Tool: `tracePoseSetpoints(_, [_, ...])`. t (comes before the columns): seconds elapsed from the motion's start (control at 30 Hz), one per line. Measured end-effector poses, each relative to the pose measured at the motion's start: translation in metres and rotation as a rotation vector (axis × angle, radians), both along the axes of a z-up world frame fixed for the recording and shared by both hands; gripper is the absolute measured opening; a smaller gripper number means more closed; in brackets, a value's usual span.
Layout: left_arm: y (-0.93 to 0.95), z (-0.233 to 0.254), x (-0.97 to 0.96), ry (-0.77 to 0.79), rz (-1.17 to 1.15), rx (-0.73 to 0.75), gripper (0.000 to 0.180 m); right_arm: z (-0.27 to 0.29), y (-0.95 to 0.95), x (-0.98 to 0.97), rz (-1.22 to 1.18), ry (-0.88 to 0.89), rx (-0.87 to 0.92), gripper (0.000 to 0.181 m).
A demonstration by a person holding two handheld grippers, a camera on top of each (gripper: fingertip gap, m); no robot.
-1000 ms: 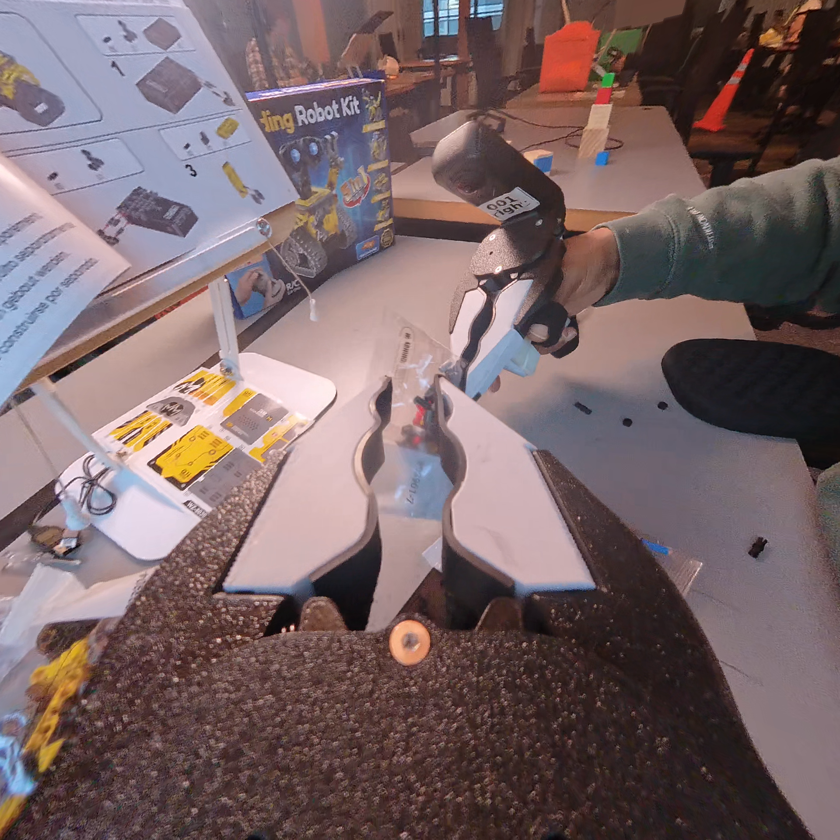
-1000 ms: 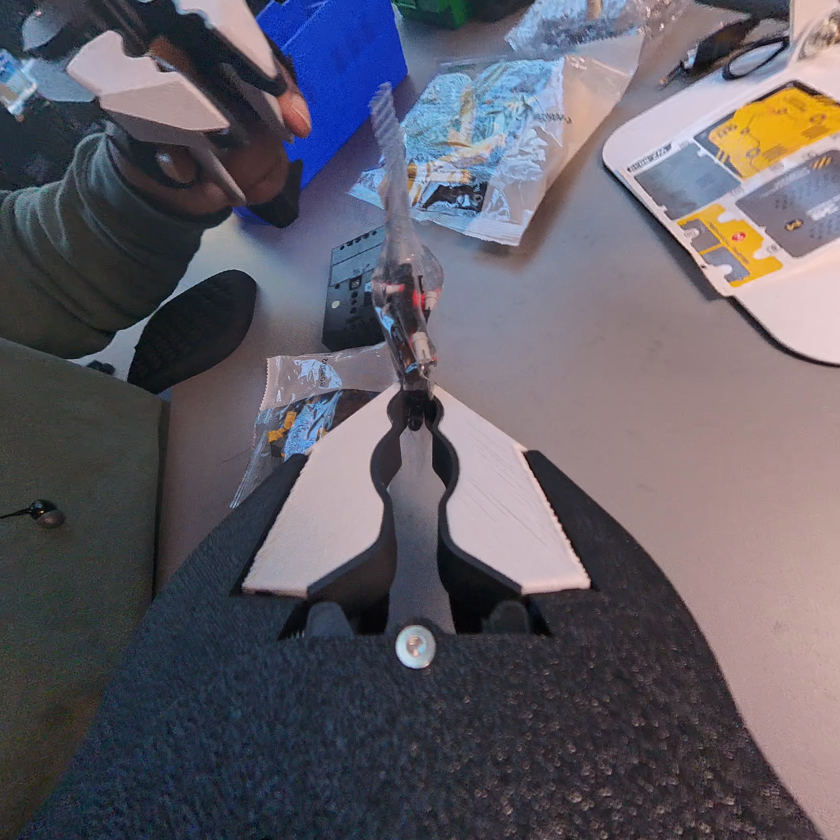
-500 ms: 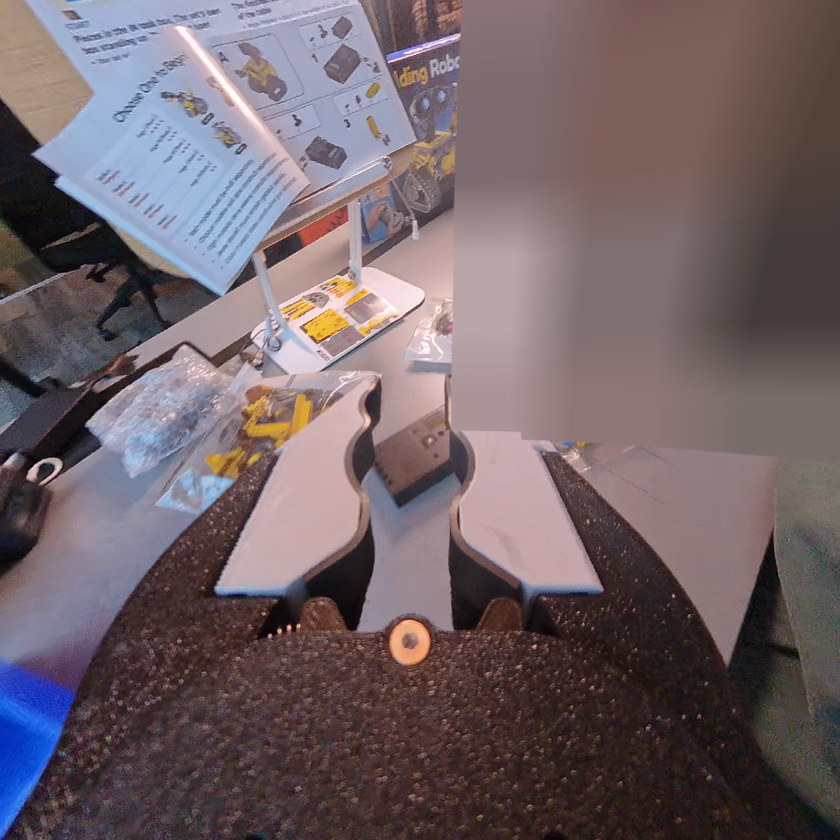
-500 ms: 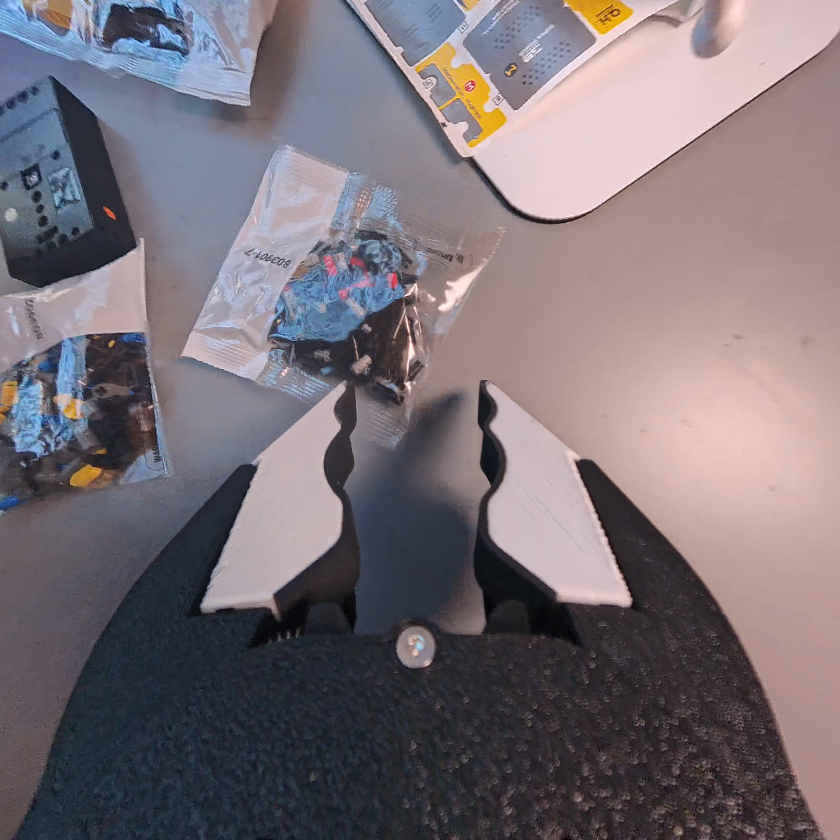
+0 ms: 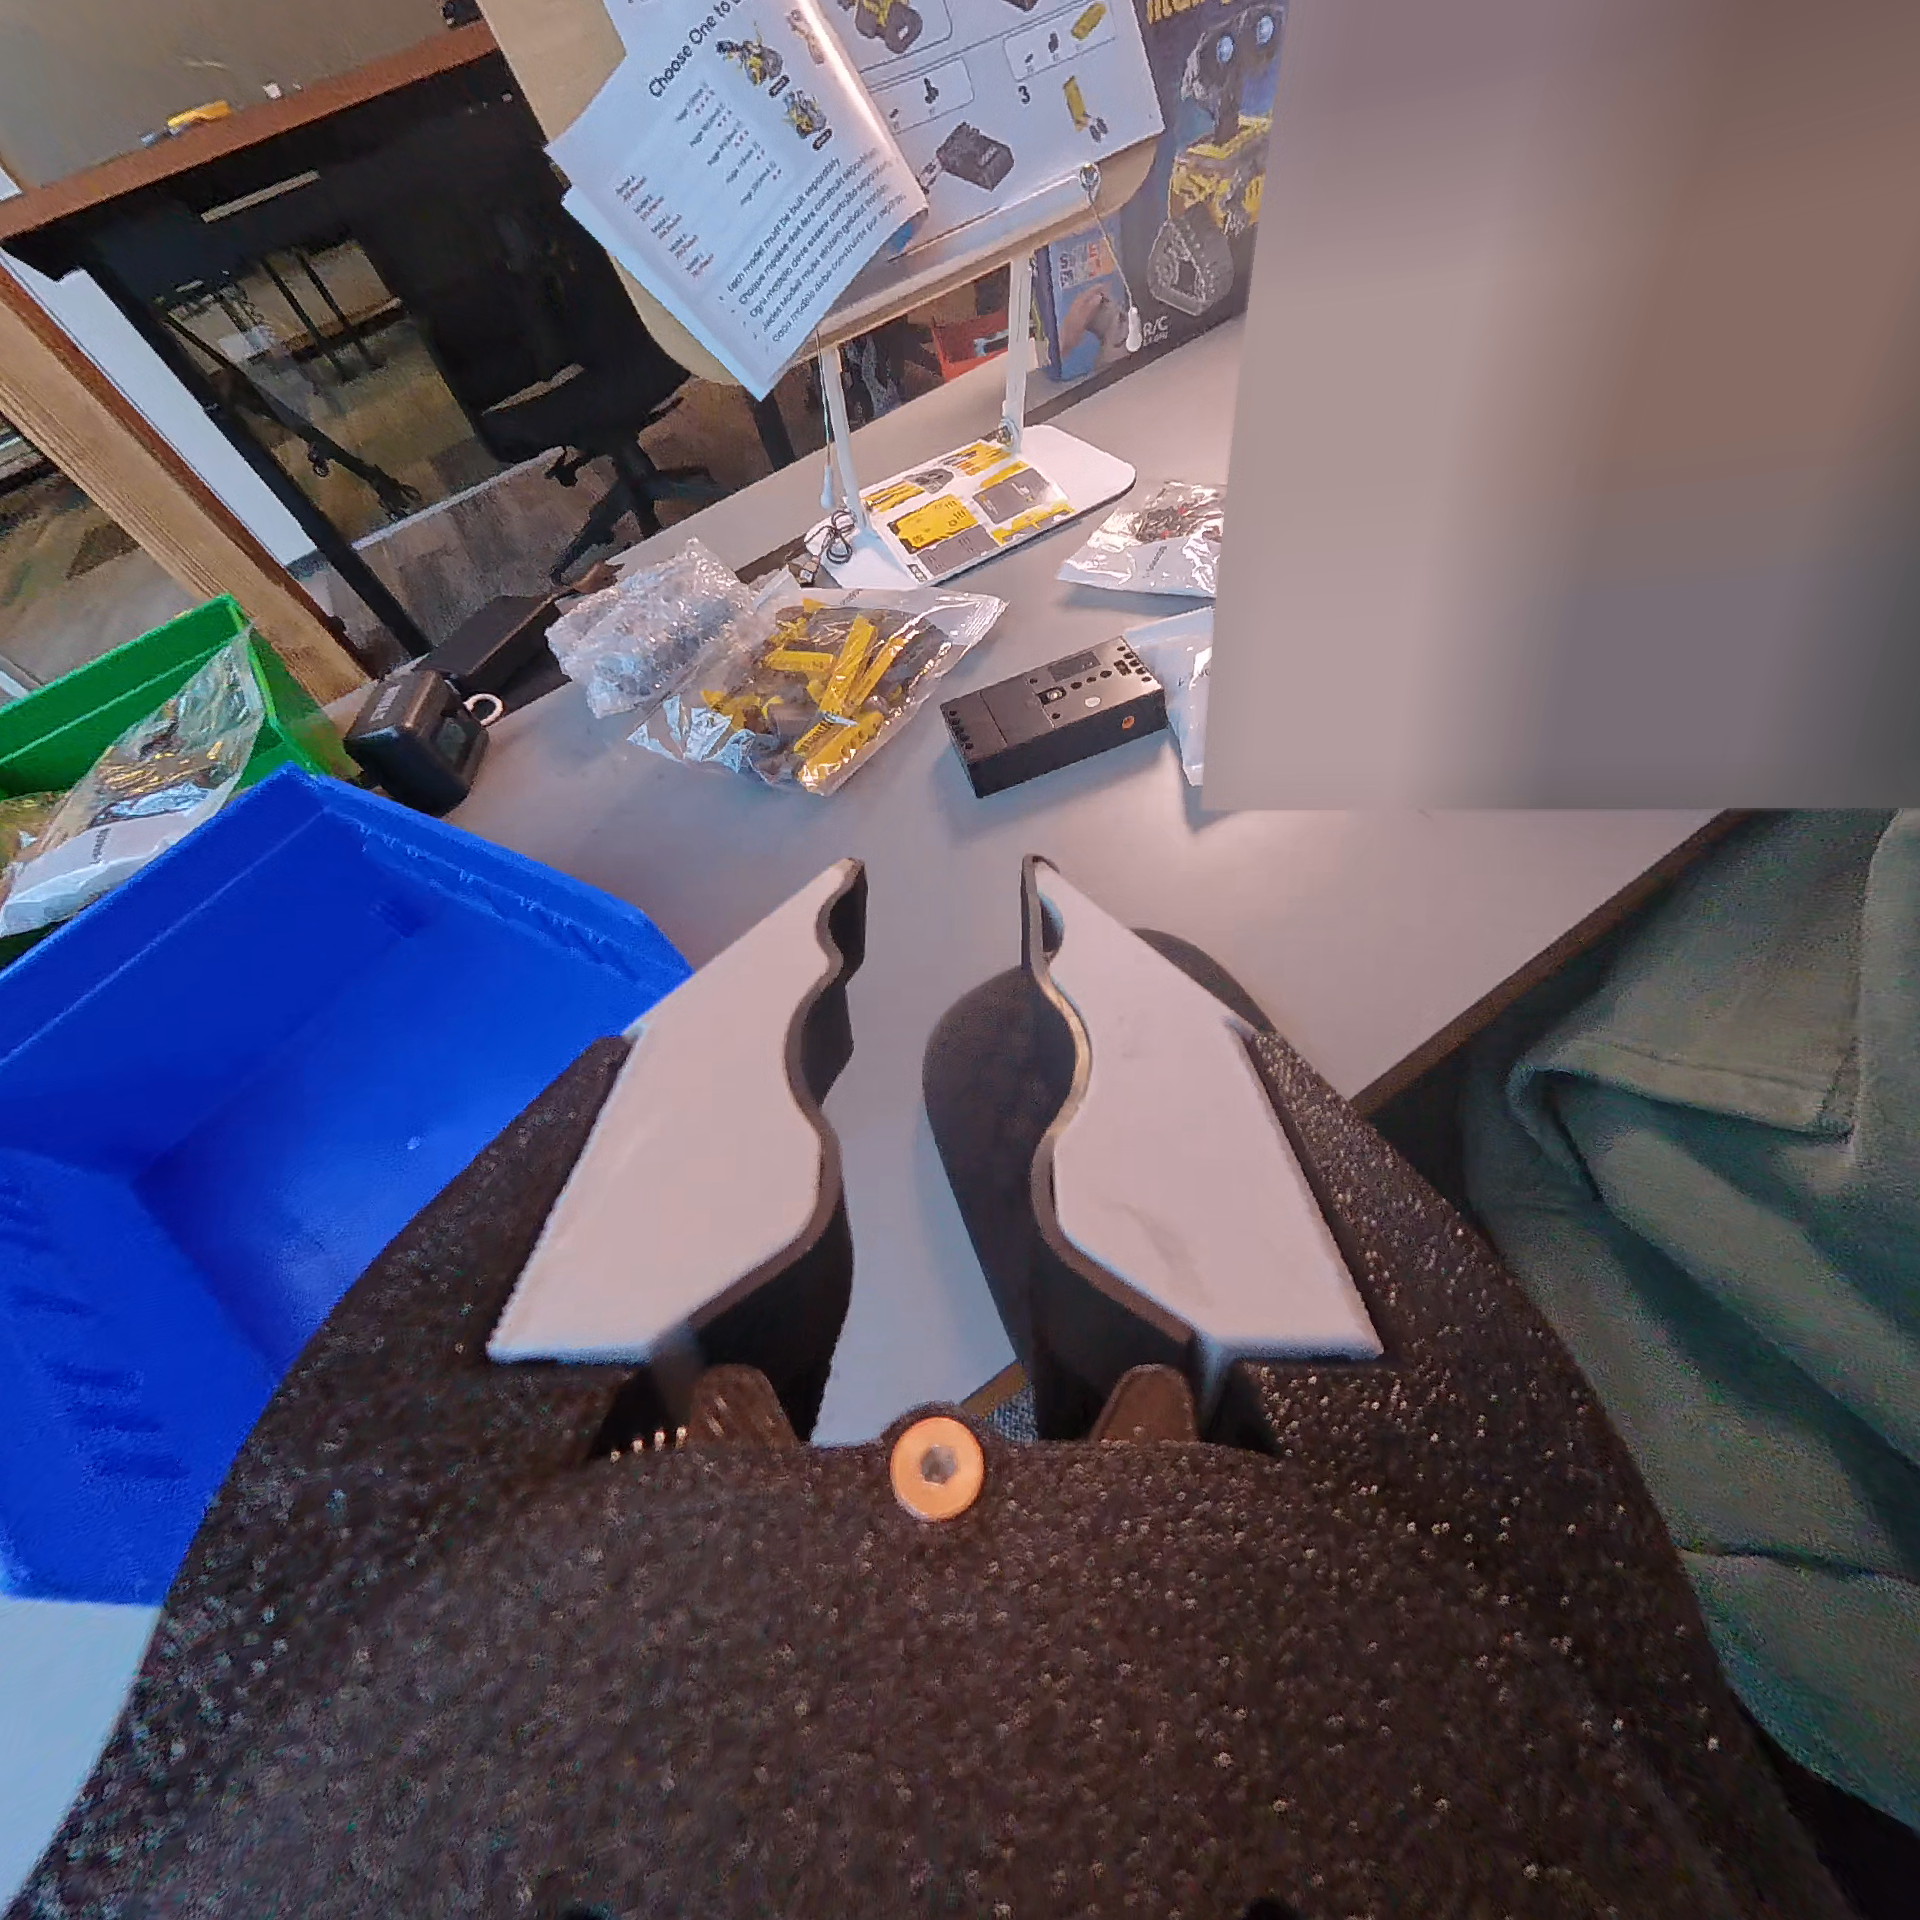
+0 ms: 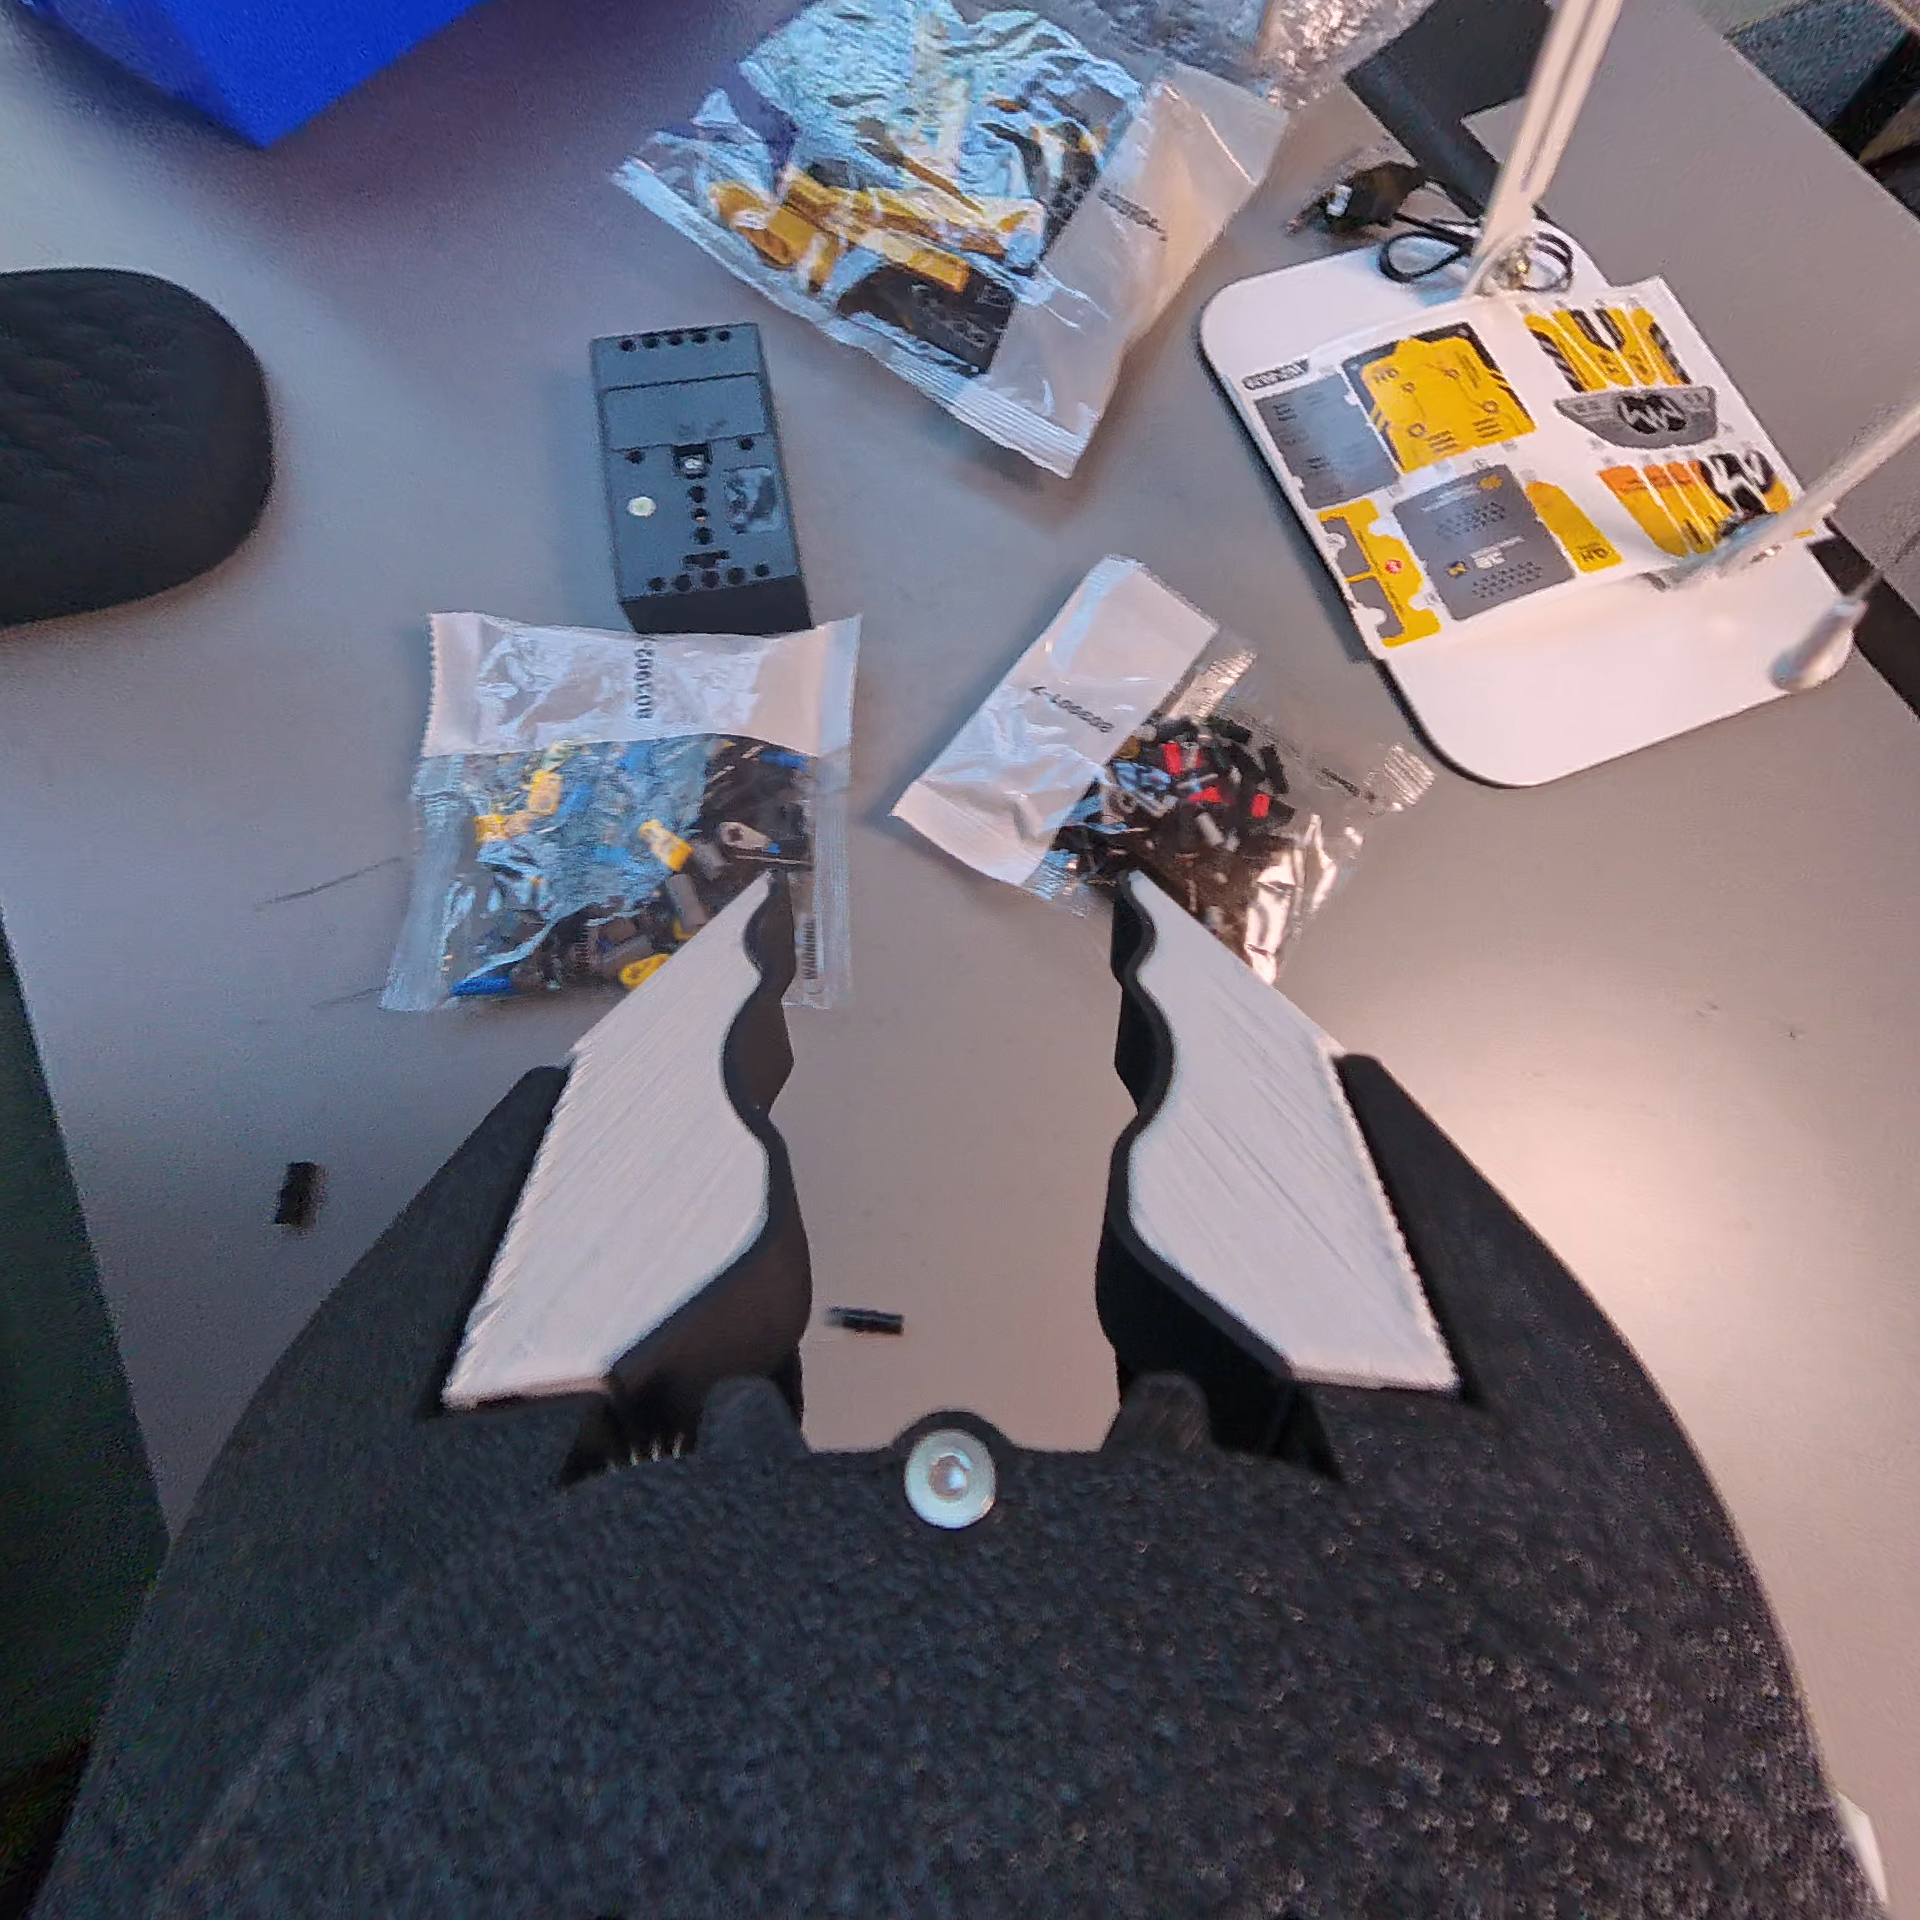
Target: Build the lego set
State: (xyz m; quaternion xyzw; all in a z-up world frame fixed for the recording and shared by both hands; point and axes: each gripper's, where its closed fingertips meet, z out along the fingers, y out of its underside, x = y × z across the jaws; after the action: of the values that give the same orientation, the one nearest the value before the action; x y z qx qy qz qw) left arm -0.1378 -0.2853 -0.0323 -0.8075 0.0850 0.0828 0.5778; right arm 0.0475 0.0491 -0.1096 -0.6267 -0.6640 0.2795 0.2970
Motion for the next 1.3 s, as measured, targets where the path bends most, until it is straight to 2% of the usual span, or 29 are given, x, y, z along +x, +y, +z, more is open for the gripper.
tracePoseSetpoints(0.2, [-0.030,-0.007,-0.018,0.019,0.033,0.023,0.030,0.007,-0.059,0.011,0.069,-0.008,0.037,0.063])
tracePoseSetpoints(0.4, [-0.085,-0.031,-0.063,0.027,0.196,0.069,0.031,0.019,-0.063,0.016,0.011,0.029,0.053,0.063])
tracePoseSetpoints(0.6, [-0.192,-0.098,-0.114,-0.046,0.473,0.089,0.032,0.028,-0.066,-0.021,-0.054,0.071,0.028,0.063])
tracePoseSetpoints(0.9, [-0.359,-0.218,-0.090,-0.260,0.856,0.225,0.034,0.035,-0.123,-0.146,0.061,0.105,0.071,0.062])
tracePoseSetpoints(1.03, [-0.386,-0.251,-0.062,-0.274,0.920,0.209,0.036,0.028,-0.153,-0.183,0.123,0.114,0.110,0.063])
tracePoseSetpoints(1.3, [-0.385,-0.282,-0.048,-0.294,0.900,0.211,0.037,0.019,-0.176,-0.196,0.139,0.096,0.168,0.064])
